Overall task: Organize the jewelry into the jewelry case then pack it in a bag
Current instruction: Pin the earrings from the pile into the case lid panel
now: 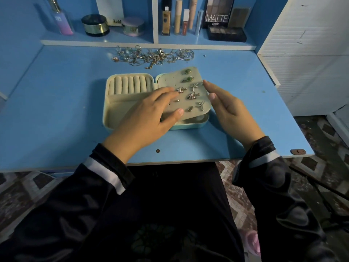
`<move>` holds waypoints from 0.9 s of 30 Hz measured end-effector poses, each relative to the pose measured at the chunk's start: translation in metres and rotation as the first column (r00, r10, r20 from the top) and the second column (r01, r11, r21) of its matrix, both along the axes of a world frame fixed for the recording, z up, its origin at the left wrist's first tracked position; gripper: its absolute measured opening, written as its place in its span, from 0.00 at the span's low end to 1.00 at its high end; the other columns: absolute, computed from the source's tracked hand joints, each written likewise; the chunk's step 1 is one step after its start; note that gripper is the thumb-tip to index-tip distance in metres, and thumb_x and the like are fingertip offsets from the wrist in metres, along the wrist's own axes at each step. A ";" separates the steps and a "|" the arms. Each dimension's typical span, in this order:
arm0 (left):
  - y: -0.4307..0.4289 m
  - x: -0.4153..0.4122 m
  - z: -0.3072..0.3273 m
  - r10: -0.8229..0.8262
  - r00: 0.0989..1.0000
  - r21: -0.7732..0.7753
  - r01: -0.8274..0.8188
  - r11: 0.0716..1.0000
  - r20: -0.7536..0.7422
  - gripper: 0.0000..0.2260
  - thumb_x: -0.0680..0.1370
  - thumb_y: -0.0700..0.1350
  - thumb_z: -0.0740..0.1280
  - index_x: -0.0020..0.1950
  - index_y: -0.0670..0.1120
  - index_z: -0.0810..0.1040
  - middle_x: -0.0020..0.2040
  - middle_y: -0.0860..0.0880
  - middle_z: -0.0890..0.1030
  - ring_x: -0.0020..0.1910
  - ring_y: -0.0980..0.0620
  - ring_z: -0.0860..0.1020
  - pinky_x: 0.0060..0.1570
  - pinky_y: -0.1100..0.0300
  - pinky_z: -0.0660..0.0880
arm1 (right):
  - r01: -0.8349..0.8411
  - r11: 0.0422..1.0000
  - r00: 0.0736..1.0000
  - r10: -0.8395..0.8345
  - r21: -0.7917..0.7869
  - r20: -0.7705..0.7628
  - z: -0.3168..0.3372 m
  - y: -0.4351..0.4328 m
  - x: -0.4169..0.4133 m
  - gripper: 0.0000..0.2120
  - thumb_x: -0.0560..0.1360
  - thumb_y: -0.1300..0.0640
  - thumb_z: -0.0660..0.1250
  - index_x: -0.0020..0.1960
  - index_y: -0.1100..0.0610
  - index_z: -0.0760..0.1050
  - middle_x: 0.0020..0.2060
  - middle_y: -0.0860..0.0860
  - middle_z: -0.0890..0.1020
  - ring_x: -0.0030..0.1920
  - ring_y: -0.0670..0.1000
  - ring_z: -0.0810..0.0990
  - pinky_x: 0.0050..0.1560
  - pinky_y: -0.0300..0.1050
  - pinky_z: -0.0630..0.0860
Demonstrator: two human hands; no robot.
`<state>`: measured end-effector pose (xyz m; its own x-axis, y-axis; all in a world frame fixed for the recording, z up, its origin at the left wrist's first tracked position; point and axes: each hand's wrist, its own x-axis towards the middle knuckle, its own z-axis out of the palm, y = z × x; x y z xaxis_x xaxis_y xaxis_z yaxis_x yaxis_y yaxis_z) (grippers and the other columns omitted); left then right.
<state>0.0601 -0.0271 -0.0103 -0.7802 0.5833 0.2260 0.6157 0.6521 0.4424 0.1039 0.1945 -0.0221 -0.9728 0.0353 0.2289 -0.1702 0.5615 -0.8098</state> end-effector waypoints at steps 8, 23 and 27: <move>0.002 -0.002 -0.003 -0.003 1.000 -0.077 0.003 0.997 -0.010 0.25 0.82 0.58 0.59 0.75 0.46 0.68 0.76 0.52 0.65 0.75 0.53 0.62 0.69 0.60 0.61 | -0.045 0.984 0.999 0.044 0.174 0.007 -0.020 0.003 -0.001 0.19 0.83 0.59 0.57 0.73 0.61 0.66 0.73 0.52 0.67 0.74 0.43 0.62 0.73 0.32 0.55; 0.014 -0.082 0.058 -0.114 0.979 -0.259 0.156 0.953 0.167 0.14 0.80 0.57 0.60 0.57 0.54 0.82 0.53 0.57 0.81 0.50 0.58 0.78 0.53 0.54 0.75 | -0.002 0.969 1.000 0.010 0.248 -0.029 0.011 0.033 -0.045 0.09 0.78 0.57 0.67 0.56 0.57 0.81 0.47 0.51 0.82 0.46 0.45 0.78 0.50 0.39 0.76; 0.031 -0.127 0.051 -0.109 0.976 -0.150 0.138 0.979 0.190 0.09 0.80 0.52 0.65 0.55 0.52 0.82 0.51 0.57 0.82 0.51 0.59 0.79 0.50 0.62 0.73 | 0.121 0.953 0.993 -0.120 0.278 -0.019 0.008 0.045 -0.082 0.08 0.77 0.56 0.68 0.54 0.57 0.82 0.43 0.52 0.82 0.41 0.48 0.77 0.44 0.33 0.72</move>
<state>-0.0667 0.0035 0.0408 -0.7189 0.6949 -0.0162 0.6160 0.6478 0.4483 0.0221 0.2399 -0.0146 -0.9649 0.0870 0.2478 -0.0885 0.7805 -0.6188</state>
